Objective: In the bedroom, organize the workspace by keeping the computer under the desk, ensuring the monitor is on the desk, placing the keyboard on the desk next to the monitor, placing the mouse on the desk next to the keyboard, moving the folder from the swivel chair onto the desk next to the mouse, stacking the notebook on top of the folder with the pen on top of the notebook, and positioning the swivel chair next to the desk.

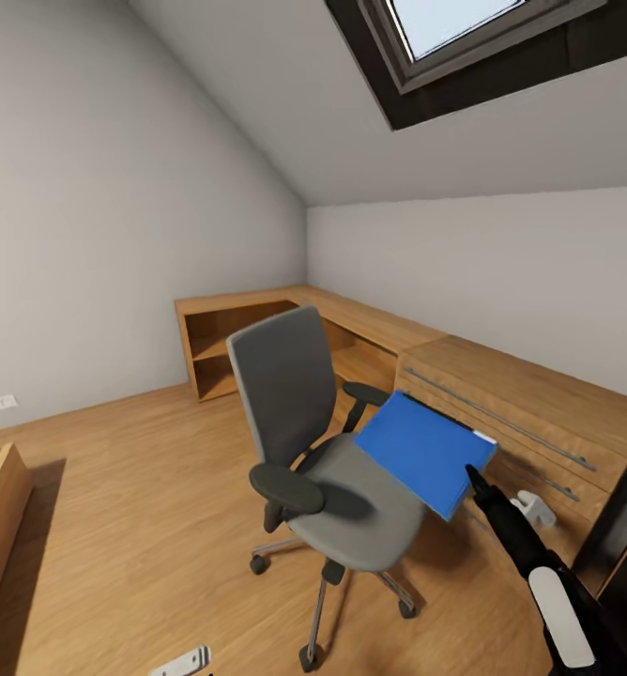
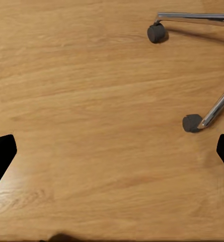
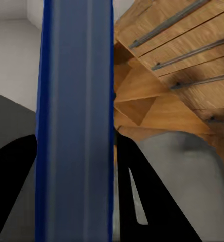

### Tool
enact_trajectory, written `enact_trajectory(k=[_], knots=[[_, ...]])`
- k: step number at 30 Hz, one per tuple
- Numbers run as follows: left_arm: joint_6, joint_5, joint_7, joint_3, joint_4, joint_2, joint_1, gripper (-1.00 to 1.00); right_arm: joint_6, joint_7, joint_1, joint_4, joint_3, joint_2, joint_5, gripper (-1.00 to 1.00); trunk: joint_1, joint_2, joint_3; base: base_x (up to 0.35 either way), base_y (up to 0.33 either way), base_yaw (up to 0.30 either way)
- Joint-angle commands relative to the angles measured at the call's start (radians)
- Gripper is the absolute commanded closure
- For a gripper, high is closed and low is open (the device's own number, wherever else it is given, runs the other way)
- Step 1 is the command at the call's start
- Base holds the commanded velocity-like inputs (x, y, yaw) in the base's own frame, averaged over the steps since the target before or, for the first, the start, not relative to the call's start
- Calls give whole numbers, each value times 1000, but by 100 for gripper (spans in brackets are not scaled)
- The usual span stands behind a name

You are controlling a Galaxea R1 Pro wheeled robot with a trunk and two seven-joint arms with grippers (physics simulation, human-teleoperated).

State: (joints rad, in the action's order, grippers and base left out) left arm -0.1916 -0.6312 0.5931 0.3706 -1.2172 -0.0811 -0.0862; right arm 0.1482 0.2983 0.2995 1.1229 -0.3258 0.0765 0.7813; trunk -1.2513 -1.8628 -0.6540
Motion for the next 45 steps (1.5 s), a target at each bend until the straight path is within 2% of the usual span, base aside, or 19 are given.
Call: enact_trajectory(k=[1,6,10,15,26,35,45], knots=[[-3,-4,7,2,3,3,0,-100,4,-2,-2,41,-3,-12,-15,100,4,7,2,0,0,0],[-3,-3,7,2,10,11,0,-100,0,-10,-35,156,-5,-30,-57,100,23,42,18,0,0,0],[-3,-4,7,1,11,12,0,-100,3,-1,-79,239,-7,-32,-65,100,38,70,31,0,0,0],[-3,-4,7,1,15,13,0,-100,6,20,-130,289,-8,-31,-62,100,58,105,46,0,0,0],[-2,-4,6,1,16,14,0,-100,7,35,-143,303,-9,-33,-60,100,100,182,81,0,0,0],[-3,-3,6,1,16,14,0,-100,7,96,-147,304,-9,-34,-63,100,134,245,109,0,0,0],[-3,-2,5,1,17,14,0,-100,7,97,-148,302,-10,-34,-63,100,173,315,140,-29,0,0]])
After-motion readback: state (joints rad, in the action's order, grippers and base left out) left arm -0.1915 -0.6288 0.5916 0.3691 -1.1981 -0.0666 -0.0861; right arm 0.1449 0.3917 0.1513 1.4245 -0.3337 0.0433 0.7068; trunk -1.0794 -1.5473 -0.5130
